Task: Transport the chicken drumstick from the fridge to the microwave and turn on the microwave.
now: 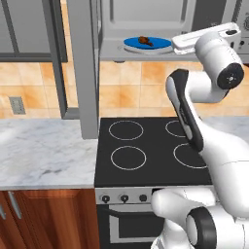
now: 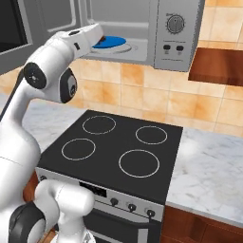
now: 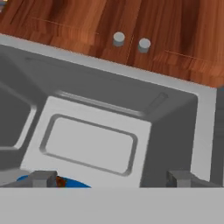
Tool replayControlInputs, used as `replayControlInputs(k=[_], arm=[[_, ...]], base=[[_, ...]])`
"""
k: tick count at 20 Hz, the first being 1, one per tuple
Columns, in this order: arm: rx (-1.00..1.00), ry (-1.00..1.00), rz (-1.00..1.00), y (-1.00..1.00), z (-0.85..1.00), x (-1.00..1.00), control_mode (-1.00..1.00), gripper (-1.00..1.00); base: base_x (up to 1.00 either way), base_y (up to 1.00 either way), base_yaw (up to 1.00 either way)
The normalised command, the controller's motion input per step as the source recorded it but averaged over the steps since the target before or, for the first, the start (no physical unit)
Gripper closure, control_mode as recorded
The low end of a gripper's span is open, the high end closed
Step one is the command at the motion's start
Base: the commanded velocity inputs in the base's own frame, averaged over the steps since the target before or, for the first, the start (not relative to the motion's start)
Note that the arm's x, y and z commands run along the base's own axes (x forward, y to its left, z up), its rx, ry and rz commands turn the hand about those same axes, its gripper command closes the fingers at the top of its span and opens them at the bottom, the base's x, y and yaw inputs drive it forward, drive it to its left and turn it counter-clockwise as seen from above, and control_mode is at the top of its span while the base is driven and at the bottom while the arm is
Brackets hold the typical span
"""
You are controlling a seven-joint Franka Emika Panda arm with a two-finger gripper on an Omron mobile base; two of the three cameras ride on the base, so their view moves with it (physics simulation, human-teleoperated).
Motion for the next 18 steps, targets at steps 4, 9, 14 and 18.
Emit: replayControlInputs(k=[4,9,14,18], arm=[[-0.10,0.09,-0.16,0.00,0.02,-1.00,-1.00,-1.00],[-0.05,0.21,-0.15,0.00,0.03,-1.00,-1.00,-1.00],[-0.02,0.27,-0.13,0.00,-0.01,-1.00,-1.00,-1.00],[-0.03,0.32,-0.10,-0.02,-0.16,-0.90,-1.00,-1.00]], base=[[0.00,0.00,0.00],[0.00,0.00,0.00],[0.00,0.00,0.00],[0.00,0.00,0.00]])
